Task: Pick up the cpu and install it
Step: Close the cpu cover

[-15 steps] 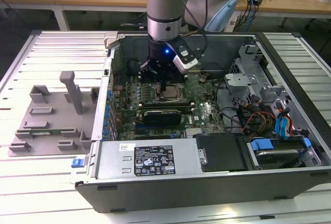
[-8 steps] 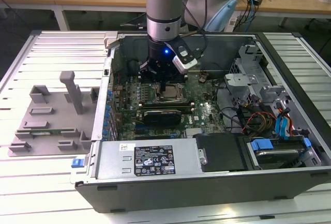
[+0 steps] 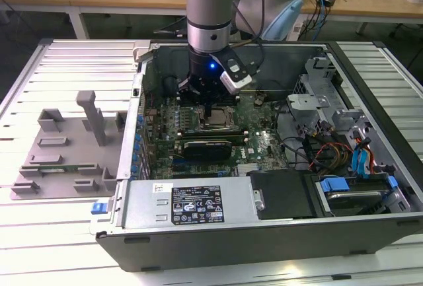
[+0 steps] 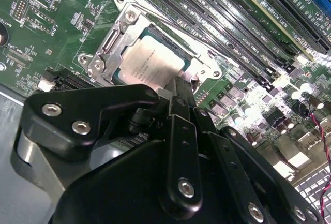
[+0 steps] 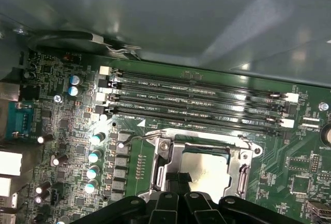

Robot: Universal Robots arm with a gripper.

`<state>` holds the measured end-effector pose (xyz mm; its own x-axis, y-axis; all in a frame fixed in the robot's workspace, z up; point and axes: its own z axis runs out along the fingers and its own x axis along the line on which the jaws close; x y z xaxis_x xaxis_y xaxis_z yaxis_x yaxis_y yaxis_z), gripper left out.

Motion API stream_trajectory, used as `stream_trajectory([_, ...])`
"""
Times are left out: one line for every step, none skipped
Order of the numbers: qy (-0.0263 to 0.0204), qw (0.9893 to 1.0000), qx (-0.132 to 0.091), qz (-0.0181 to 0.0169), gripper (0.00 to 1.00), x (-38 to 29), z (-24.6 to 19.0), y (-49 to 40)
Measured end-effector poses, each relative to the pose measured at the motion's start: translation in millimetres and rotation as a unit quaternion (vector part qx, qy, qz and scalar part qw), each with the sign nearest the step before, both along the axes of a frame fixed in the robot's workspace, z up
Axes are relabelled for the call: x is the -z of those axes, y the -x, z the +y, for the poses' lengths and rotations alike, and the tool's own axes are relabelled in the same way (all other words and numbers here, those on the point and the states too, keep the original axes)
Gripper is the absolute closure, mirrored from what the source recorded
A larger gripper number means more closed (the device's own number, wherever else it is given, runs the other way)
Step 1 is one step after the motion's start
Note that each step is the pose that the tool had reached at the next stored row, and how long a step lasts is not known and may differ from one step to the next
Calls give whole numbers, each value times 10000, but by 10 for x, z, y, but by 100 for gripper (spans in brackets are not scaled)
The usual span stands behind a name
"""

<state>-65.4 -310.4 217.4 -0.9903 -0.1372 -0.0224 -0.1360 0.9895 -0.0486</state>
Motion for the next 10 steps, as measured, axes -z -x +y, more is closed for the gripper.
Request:
stream_trajectory([0,10000,-1,0,89,1,0,7])
stream_trajectory([1,10000,-1,0,89,0,0,14])
stream_trajectory([2,10000,-1,0,89,0,0,22])
stream_trajectory([1,10000,-1,0,89,1,0,29])
stream_trajectory([2,10000,-2,0,89,1,-1,29])
stream_trajectory([2,10000,-1,0,89,1,-1,31])
stream_trajectory([2,10000,-1,0,89,1,-1,33])
stream_trajectory([2,10000,-1,0,89,1,-1,33])
stream_trajectory([2,10000,-1,0,89,1,-1,33])
stream_trajectory([2,10000,-1,0,89,1,-1,34])
